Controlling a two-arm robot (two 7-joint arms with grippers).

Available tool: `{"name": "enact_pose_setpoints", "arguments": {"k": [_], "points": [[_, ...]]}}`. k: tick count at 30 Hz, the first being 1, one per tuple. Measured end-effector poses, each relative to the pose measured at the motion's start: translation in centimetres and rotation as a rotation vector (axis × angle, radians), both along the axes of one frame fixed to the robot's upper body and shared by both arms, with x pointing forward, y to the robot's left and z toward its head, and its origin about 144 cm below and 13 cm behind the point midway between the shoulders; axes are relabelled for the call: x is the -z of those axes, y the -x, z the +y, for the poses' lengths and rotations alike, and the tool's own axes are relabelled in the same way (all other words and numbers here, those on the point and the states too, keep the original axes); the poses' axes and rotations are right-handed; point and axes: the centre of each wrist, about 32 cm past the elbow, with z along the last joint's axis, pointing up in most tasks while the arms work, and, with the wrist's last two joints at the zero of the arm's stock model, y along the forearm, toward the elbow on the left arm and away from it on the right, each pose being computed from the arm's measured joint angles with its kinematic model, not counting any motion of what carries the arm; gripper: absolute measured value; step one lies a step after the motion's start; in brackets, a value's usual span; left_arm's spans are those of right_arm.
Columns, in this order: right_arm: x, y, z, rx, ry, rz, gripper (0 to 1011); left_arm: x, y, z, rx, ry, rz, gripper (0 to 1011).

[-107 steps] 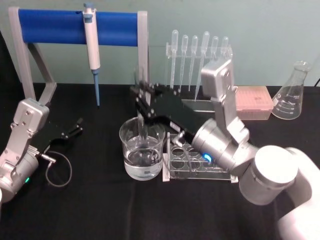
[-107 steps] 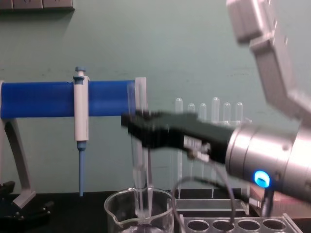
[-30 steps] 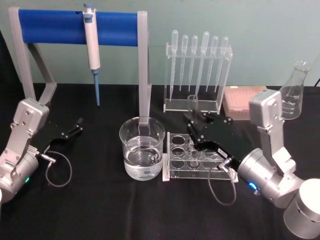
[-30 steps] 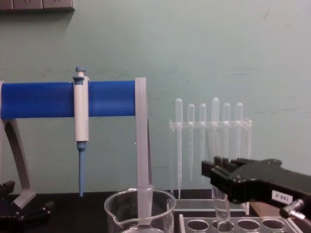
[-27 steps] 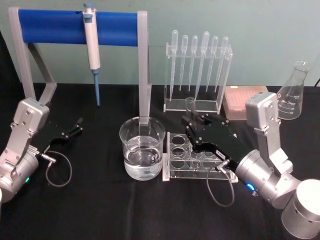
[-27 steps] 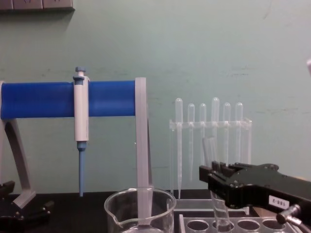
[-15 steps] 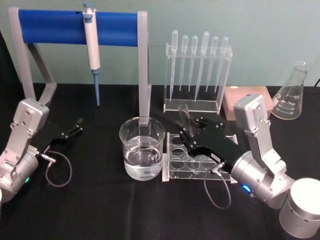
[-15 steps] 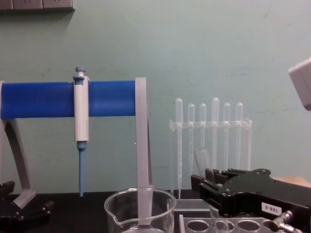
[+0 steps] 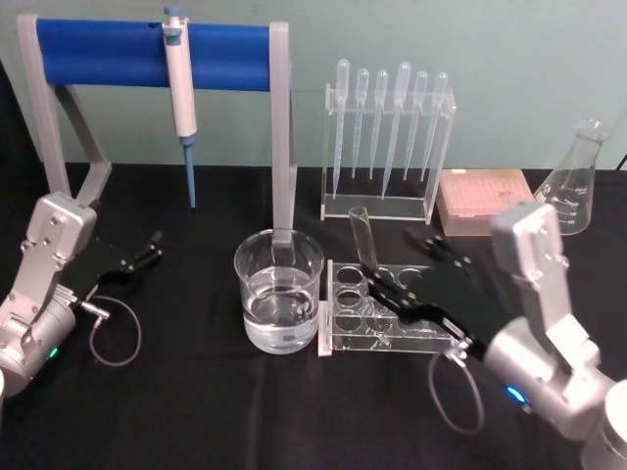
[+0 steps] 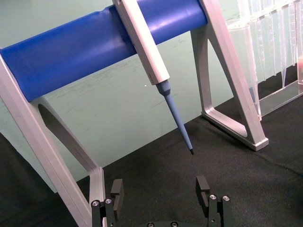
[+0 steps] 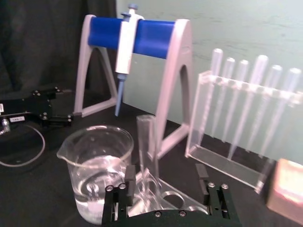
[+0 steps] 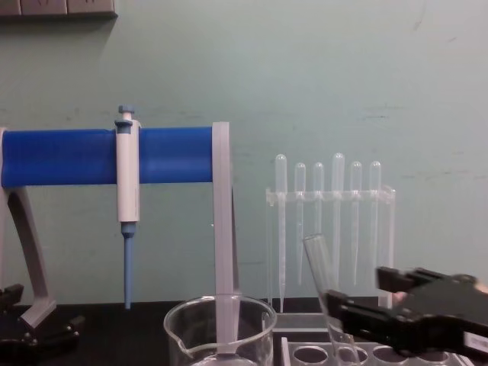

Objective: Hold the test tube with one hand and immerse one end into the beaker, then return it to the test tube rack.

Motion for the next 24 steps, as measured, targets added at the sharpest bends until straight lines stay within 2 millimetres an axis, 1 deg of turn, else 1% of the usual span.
{"name": "enact_pose_setpoints", "arguments": {"k": [1,2,3,5,6,7,10,13,16,19,20,21,24], "points": [[0.0,0.7,-0.5,0.015,0.000,0.002,794,0.0,0.0,0.0,0.000,0.000,0.000,1000],[0.0,0.7,-0.5,0.015,0.000,0.002,813,0.0,0.0,0.0,0.000,0.000,0.000,1000],[0.1,1.4,-1.1,0.031,-0.004,0.006,852,0.0,0.0,0.0,0.000,0.000,0.000,1000],[0.2,2.3,-2.0,0.059,-0.015,0.008,885,0.0,0.0,0.0,0.000,0.000,0.000,1000],[0.3,2.8,-2.7,0.083,-0.023,0.010,918,0.0,0.0,0.0,0.000,0.000,0.000,1000],[0.3,2.8,-2.7,0.083,-0.023,0.010,946,0.0,0.0,0.0,0.000,0.000,0.000,1000],[0.4,3.2,-4.4,0.158,-0.032,0.005,1002,0.0,0.0,0.0,0.000,0.000,0.000,1000],[0.8,3.1,-5.3,0.216,-0.037,0.004,1002,0.0,0.0,0.0,0.000,0.000,0.000,1000],[1.7,2.3,-6.5,0.313,-0.035,0.001,1002,0.0,0.0,0.0,0.000,0.000,0.000,1000],[2.3,1.8,-6.8,0.372,-0.025,-0.010,1002,0.0,0.0,0.0,0.000,0.000,0.000,1000],[2.8,1.5,-7.0,0.411,-0.017,-0.021,1002,0.0,0.0,0.0,0.000,0.000,0.000,1000],[2.8,1.5,-7.0,0.411,-0.017,-0.021,1002,0.0,0.0,0.0,0.000,0.000,0.000,1000],[4.5,0.8,-7.0,0.483,0.010,-0.045,1002,0.0,0.0,0.0,0.000,0.000,0.000,1000]]}}
